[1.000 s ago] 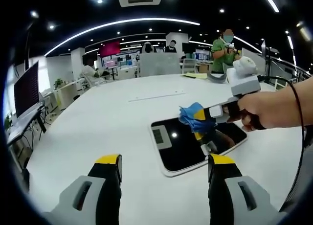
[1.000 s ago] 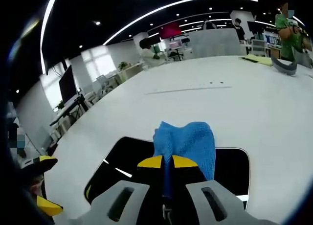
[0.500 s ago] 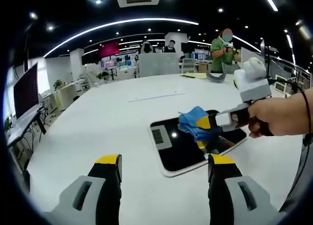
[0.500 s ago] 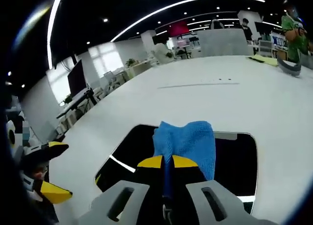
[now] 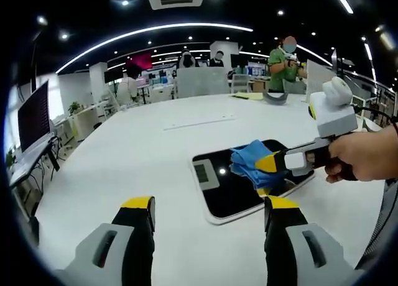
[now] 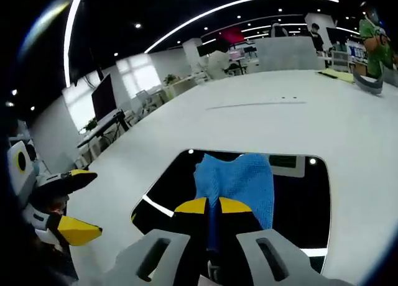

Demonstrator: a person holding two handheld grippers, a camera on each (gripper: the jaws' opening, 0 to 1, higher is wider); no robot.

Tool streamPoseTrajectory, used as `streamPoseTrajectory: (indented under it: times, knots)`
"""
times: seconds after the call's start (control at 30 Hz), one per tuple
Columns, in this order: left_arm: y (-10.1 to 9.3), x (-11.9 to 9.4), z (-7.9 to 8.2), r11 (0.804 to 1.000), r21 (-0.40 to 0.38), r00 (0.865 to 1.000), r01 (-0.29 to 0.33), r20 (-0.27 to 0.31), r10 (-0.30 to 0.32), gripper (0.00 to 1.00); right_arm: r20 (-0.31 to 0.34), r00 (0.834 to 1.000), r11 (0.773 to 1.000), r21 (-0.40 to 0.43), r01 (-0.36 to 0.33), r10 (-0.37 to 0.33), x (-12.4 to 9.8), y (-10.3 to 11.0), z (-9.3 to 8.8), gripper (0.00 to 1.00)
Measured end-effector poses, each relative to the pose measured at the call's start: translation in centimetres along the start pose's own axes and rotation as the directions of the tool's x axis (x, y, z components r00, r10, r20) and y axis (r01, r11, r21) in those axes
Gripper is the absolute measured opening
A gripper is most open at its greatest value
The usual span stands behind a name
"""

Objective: Wipe the mirror surface with the cleaning cloth until all visible marks leave the cleaned area.

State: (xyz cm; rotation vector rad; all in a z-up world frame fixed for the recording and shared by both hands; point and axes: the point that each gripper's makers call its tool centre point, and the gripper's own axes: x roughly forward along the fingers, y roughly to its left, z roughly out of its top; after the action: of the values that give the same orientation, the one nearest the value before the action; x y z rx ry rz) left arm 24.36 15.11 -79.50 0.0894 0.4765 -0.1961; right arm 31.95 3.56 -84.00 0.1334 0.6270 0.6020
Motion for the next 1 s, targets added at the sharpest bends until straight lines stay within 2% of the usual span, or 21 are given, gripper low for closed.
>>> streamPoseTrajectory:
  times: [0.4, 1.0]
  knots:
    - [-0.1, 0.1, 0.0, 1.000, 0.008, 1.000, 0.002, 0.000, -0.002, 0.71, 0.002, 1.000, 1.000, 0.009, -0.001, 0.001, -0.1, 0.0, -0.1, 0.01]
    - [-0.4, -0.3, 0.3, 1.000, 0.011, 1.000, 0.010, 0.008, -0.010, 0.71, -0.013, 1.000, 1.000, -0.001, -0.018, 0.018, -0.9, 0.4, -1.3, 0.01]
